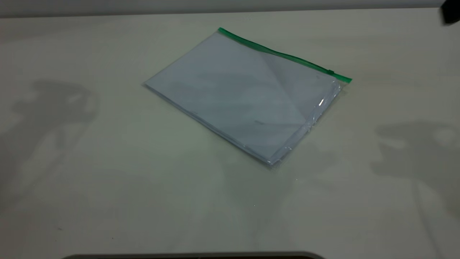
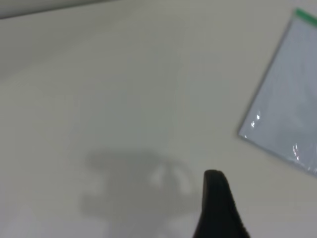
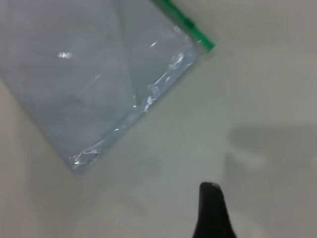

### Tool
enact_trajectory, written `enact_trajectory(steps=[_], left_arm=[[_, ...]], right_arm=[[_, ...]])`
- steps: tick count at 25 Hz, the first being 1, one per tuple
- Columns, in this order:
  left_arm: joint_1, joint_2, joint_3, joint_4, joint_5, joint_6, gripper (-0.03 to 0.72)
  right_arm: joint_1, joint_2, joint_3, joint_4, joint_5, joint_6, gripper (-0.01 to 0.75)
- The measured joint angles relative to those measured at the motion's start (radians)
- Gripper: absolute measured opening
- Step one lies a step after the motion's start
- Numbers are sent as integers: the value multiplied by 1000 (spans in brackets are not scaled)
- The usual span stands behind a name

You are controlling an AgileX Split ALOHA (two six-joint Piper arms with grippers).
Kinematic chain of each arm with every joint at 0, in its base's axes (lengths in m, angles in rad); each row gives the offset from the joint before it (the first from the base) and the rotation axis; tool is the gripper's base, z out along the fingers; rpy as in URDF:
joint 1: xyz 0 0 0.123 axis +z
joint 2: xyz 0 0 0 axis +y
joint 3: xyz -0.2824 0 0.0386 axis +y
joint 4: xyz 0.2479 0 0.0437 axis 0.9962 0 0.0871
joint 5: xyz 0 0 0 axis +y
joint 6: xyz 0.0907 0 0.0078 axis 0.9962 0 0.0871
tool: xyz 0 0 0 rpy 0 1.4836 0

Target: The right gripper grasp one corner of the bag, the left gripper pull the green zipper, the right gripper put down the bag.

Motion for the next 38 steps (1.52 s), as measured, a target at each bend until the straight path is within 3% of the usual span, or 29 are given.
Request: enact_trajectory(steps=[6,14,20,28,38], left_arm=[[-7,133,-10,-72,-15,122,552],[-124,254,-63,-78,-23,171,552],[-182,318,-115,-81,-24,184,552],[-186,339,-125,-103,-49,185,552],[-186,341,-125,-105,-67,186,552]], right_arm=[[0,219,-83,288,-12,-311,562],[0,517,-295,620,149,-667,562],[-24,687,-410,655,206,-717,562],[-119,888,-556,664,289,-778,562],[-124,1039,-698,665,317,-861,562]])
